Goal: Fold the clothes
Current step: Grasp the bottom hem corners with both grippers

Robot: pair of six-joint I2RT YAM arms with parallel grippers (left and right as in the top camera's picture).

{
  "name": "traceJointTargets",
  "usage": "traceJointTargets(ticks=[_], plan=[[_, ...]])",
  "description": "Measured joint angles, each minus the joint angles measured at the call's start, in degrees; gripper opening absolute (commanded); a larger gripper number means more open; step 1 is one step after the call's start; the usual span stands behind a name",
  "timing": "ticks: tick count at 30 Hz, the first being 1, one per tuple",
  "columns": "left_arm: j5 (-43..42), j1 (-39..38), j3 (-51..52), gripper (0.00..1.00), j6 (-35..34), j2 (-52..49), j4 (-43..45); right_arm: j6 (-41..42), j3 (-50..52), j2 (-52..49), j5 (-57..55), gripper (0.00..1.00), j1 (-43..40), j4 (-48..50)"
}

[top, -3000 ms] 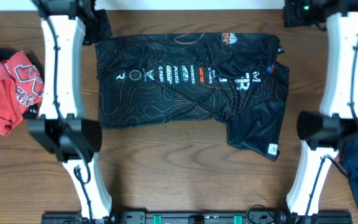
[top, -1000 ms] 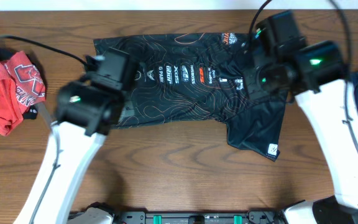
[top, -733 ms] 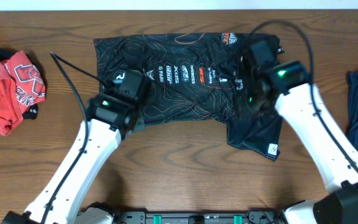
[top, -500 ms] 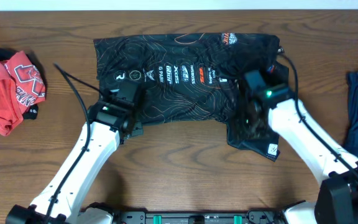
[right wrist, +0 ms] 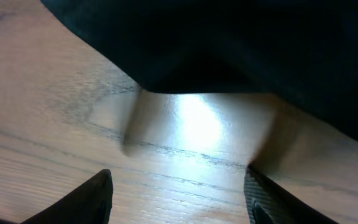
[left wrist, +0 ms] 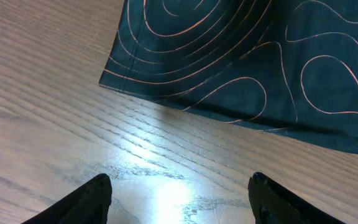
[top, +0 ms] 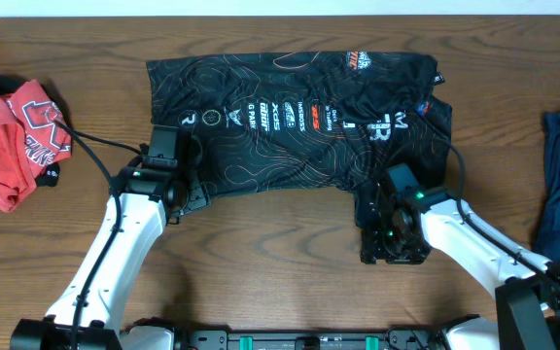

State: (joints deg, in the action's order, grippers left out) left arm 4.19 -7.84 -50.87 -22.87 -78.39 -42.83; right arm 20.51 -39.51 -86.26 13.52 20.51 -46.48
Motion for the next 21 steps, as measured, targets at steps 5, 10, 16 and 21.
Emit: traceJointTargets(ticks=[5,10,16,21], plan=[[-0.87,0.13,0.02,0.73,0.28,-1.16,0.98,2.54,0.17,0.31,1.73,0.68,-4.57,1.81],[-1.42,0.13,0.02,0.73,0.39,-1.99,1.95,4.79,-1.11,0.39,1.03,0.80,-9.75,4.00],[-1.92,0.13,0.02,0.74,0.42,-1.99,2.03,9.46,-2.05,0.42,-0.92,0.85,-11.98,10.14],[-2.16,0.13,0.02,0.74,0.42,-1.99,2.29,13.16,-2.08,0.42,-3.21,0.80,-11.98,14.16]])
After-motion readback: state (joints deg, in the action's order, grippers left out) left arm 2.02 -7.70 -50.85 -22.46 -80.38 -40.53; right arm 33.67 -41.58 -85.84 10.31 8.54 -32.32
